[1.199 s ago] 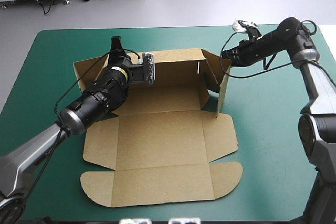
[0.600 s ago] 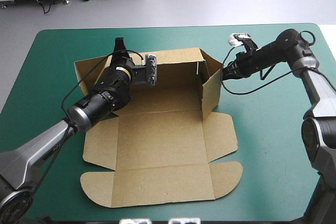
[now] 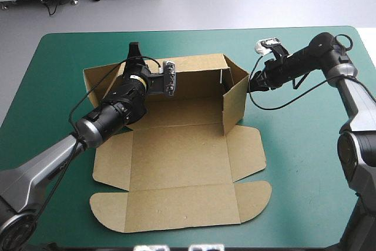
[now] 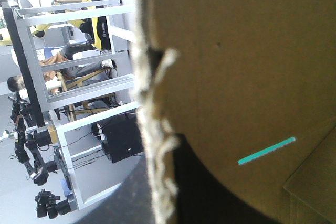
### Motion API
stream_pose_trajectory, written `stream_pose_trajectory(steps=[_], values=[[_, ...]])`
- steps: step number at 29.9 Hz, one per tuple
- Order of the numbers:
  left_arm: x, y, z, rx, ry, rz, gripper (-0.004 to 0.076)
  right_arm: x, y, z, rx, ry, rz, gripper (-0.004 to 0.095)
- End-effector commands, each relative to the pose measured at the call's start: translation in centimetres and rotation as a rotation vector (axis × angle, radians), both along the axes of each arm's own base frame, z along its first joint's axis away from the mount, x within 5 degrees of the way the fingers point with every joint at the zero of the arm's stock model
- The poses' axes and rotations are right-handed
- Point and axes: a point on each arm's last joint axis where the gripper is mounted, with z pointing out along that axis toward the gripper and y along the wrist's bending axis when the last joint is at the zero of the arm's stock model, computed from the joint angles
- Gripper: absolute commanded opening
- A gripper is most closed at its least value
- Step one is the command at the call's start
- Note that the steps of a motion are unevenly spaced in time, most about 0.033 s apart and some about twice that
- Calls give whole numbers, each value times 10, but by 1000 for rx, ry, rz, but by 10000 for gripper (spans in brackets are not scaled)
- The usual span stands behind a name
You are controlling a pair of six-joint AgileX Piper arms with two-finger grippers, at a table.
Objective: Fold the box
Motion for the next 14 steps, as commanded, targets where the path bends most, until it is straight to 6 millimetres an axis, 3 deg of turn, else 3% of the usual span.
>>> stream_pose_trajectory(steps=[1, 10, 14], values=[[-4, 2, 17, -27, -42, 3, -10, -15, 7, 34, 28, -59, 27, 334], [-4, 2, 17, -20, -47, 1, -10, -26, 35, 35, -83, -66, 107, 334], [-4, 2, 17, -19, -47, 3, -10, -28, 35, 38, -91, -52, 83, 334]])
